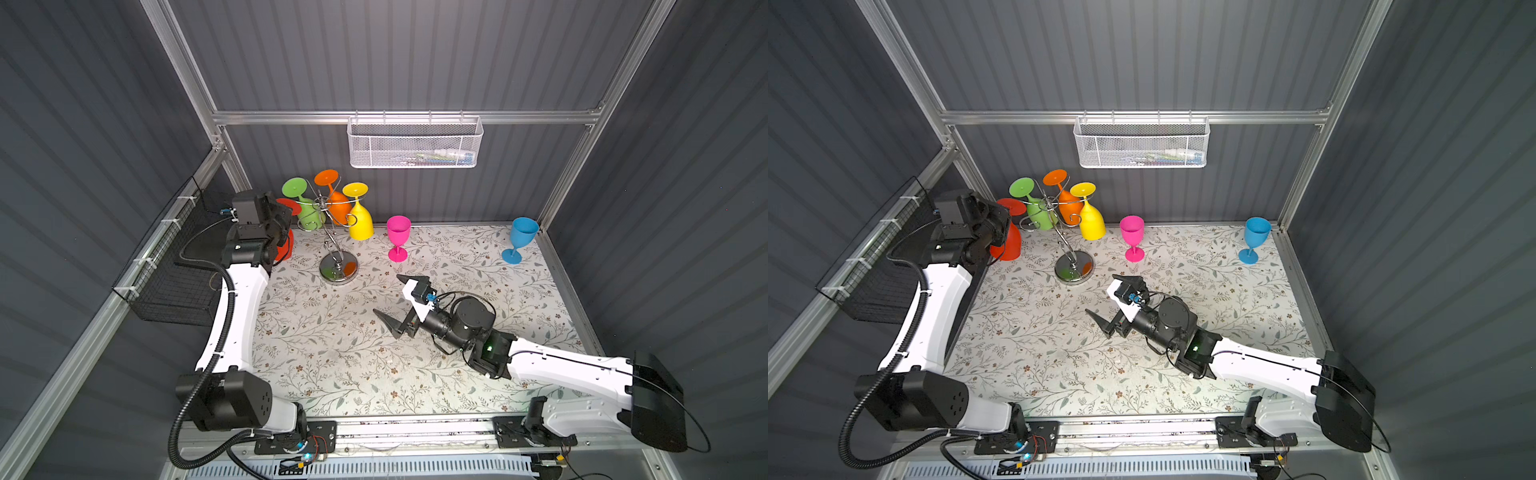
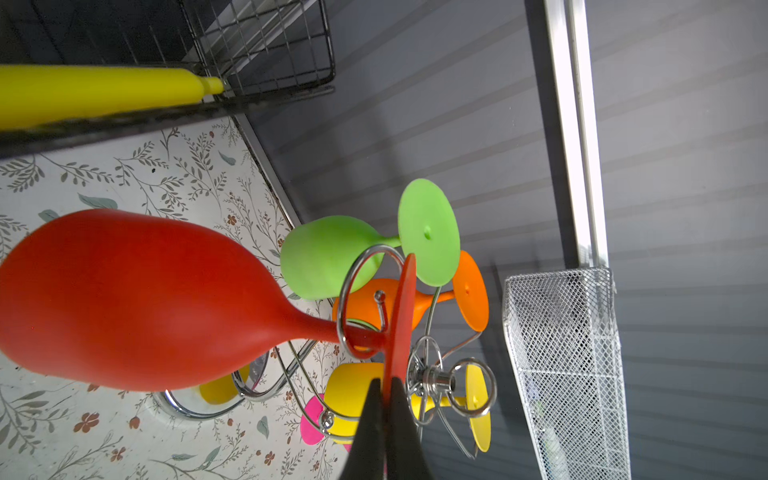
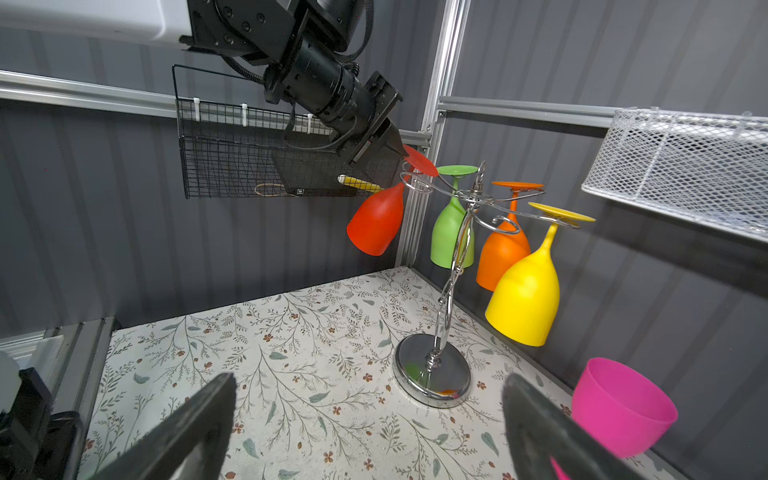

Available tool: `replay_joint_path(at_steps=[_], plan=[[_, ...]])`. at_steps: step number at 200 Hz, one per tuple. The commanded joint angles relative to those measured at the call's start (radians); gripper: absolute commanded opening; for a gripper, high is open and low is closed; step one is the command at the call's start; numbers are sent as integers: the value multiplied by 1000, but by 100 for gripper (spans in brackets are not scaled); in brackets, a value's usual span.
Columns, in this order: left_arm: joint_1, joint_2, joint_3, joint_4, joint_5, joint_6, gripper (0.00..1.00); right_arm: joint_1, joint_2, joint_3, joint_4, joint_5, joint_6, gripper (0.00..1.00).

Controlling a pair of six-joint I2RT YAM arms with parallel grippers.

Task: Take the wine glass off the wine glass rack
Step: 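Pull the red glass off the rack with the left gripper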

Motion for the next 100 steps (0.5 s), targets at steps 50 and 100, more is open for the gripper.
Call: replay_joint_path(at_steps=[50, 100], plan=[[8, -65, -26, 19, 54, -24, 0, 5, -9, 18, 3, 5, -5, 99], [8, -101, -52, -6, 50, -7, 0, 8, -6, 20, -3, 0, -5, 99]])
